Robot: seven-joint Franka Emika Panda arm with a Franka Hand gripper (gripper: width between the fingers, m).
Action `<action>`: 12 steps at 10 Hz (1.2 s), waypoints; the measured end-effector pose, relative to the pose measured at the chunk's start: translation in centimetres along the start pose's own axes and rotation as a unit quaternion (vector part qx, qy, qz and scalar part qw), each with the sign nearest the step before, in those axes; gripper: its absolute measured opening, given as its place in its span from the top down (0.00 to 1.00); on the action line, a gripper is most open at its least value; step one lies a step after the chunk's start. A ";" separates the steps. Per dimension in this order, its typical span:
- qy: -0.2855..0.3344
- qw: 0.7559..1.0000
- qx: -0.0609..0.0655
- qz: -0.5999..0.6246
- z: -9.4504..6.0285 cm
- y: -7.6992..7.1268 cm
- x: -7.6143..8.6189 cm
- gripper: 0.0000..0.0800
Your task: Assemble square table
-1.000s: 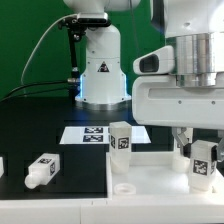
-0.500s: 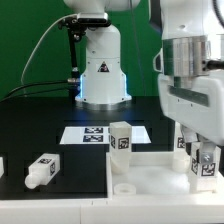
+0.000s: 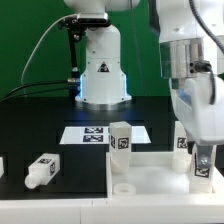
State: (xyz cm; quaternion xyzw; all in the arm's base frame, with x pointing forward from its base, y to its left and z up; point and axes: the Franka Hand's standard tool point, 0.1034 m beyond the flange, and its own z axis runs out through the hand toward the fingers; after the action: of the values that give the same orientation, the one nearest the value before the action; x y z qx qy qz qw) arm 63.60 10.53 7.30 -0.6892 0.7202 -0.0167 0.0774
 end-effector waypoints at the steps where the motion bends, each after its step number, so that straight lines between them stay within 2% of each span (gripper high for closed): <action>1: 0.006 0.994 -0.005 -0.108 -0.1 -0.1 -0.2 0.23; 3: 0.006 0.958 -0.006 -0.286 -0.2 -0.1 -0.4 0.20; 4: 0.007 0.955 -0.006 -0.297 -0.1 -0.1 -0.3 0.20; 6: 0.007 0.930 -0.006 -0.368 -0.1 -0.2 -0.2 0.19; 7: 0.013 0.899 -0.013 -0.437 -0.2 -0.2 -0.3 0.19; 8: 0.024 0.846 -0.023 -0.533 -0.3 -0.5 -0.8 0.19; 9: 0.023 0.853 -0.021 -0.521 -0.3 -0.5 -0.9 0.19; 10: 0.024 0.859 -0.021 -0.510 -0.3 -0.5 -0.9 0.36; 11: 0.024 0.865 -0.021 -0.501 -0.3 -0.5 -0.8 0.36; 12: 0.025 0.884 -0.020 -0.466 -0.3 -0.5 -0.9 0.53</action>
Offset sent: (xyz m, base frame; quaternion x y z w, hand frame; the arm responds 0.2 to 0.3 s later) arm 0.0000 0.0000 0.0000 0.0000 0.0000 -0.1938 0.9810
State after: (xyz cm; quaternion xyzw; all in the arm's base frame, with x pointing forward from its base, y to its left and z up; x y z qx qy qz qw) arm 64.05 11.34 7.69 -0.9460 0.3182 -0.0536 0.0292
